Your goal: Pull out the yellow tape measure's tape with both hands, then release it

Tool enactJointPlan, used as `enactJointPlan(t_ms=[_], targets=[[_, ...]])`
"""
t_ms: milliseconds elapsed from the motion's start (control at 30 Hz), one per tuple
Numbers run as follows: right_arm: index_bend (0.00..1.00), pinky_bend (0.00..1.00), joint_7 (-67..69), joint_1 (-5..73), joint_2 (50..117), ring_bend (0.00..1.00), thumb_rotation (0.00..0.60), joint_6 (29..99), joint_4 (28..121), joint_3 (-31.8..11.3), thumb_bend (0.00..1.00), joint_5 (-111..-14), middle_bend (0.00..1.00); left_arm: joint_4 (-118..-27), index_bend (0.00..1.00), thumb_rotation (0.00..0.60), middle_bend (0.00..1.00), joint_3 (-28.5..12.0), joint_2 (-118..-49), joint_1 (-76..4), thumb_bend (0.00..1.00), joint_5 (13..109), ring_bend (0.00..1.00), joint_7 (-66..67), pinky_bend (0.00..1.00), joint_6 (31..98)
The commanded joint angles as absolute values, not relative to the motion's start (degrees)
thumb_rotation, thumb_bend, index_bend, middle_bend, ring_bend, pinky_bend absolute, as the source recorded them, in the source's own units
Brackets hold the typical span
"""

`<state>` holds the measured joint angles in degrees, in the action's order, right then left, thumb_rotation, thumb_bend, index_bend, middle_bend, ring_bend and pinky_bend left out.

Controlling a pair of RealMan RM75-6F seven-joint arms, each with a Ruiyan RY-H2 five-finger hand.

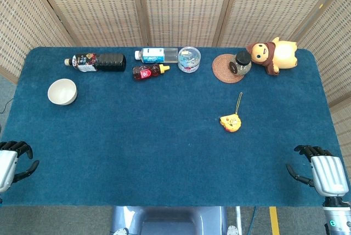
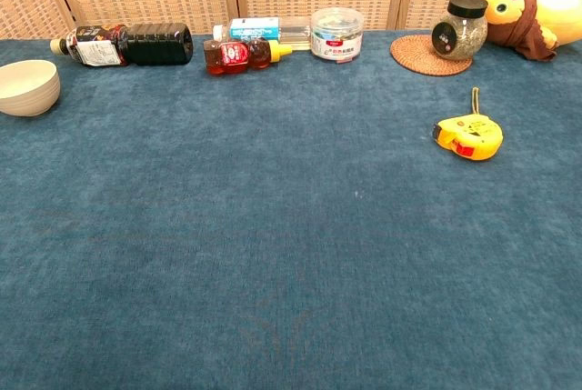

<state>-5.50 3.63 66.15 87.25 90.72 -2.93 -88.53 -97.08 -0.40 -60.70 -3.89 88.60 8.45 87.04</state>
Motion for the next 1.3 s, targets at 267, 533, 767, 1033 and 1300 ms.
enactJointPlan(t_ms=[267, 533, 767, 1033, 1300], targets=[[0.38, 0.5, -4.61, 3.78, 66.35, 0.42, 0.355, 86.69, 90.33, -2.62, 0.33, -88.77, 0.45, -97.08, 0.58, 0.554, 0.5, -0.28, -60.63, -3.54, 0.26, 88.94, 0.4, 8.2, 0.36, 87.46], [0.37, 0.5, -4.22, 3.91, 66.68, 0.42, 0.357, 86.64, 90.01, -2.62, 0.33, -89.03, 0.45, -97.29, 0.58, 0.554, 0.5, -0.63, -60.01, -3.58, 0.26, 88.72, 0.4, 8.21, 0.36, 87.51], [0.37, 0.5, -3.56, 4.2, 66.49, 0.42, 0.355, 86.23, 90.07, -2.63, 0.33, -89.16, 0.45, -97.6, 0.58, 0.557, 0.5, -0.76, -59.94, -3.82, 0.26, 88.81, 0.4, 8.48, 0.36, 87.21], [0.35, 0.5, -0.64, 6.2, 65.89, 0.42, 0.362, 84.16, 90.89, -3.03, 0.33, -90.17, 0.44, -98.26, 0.58, 0.559, 0.5, -1.15, -59.4, -4.35, 0.26, 89.02, 0.4, 8.79, 0.36, 86.87], [0.31, 0.5, 2.77, 10.52, 65.11, 0.42, 0.354, 79.71, 92.5, -4.27, 0.33, -91.21, 0.42, -98.53, 0.58, 0.548, 0.5, -1.5, -59.08, -4.93, 0.26, 88.95, 0.4, 8.94, 0.36, 86.31]])
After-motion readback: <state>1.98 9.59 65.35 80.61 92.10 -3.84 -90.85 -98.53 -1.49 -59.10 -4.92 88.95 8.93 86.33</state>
